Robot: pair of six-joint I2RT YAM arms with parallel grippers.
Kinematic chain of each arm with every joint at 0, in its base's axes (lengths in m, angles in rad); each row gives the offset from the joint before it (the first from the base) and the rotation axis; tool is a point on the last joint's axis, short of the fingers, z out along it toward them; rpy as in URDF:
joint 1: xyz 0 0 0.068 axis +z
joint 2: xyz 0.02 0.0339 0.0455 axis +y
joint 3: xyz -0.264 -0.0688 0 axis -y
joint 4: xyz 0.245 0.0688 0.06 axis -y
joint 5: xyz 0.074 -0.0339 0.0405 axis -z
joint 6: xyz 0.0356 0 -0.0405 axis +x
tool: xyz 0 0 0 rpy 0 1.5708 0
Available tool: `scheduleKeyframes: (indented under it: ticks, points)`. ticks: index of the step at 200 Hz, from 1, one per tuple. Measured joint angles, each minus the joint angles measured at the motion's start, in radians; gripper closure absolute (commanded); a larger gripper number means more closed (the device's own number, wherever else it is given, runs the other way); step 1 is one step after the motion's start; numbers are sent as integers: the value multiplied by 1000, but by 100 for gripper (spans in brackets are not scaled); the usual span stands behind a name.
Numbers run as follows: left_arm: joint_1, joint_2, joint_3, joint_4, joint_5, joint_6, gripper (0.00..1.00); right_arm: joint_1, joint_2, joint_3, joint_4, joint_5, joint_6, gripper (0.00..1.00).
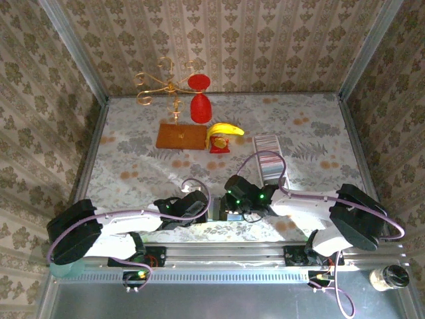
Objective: Put the credit cards into the card holder
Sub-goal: Insert the credit card into the card slot.
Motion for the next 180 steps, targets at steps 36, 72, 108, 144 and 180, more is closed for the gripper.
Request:
scheduleKeyframes:
  ticks: [36,72,108,144,180]
  points:
    - [-5,-4,-5,3,-3,-4,93,0,58,0,-9,6,1,83]
    - [-5,-11,-10,4,-3,-6,93,1,89,8,-2,6,1,84]
    - [-5,-16,-14,3,-4,-7,93,1,106,23,0,7,1,84]
    - [-5,-23,-19,3,-4,-11,93,1,115,36,-2,11,1,83]
    - [-5,-26,-23,3,-4,-11,93,2,114,46,-11,33,2,76]
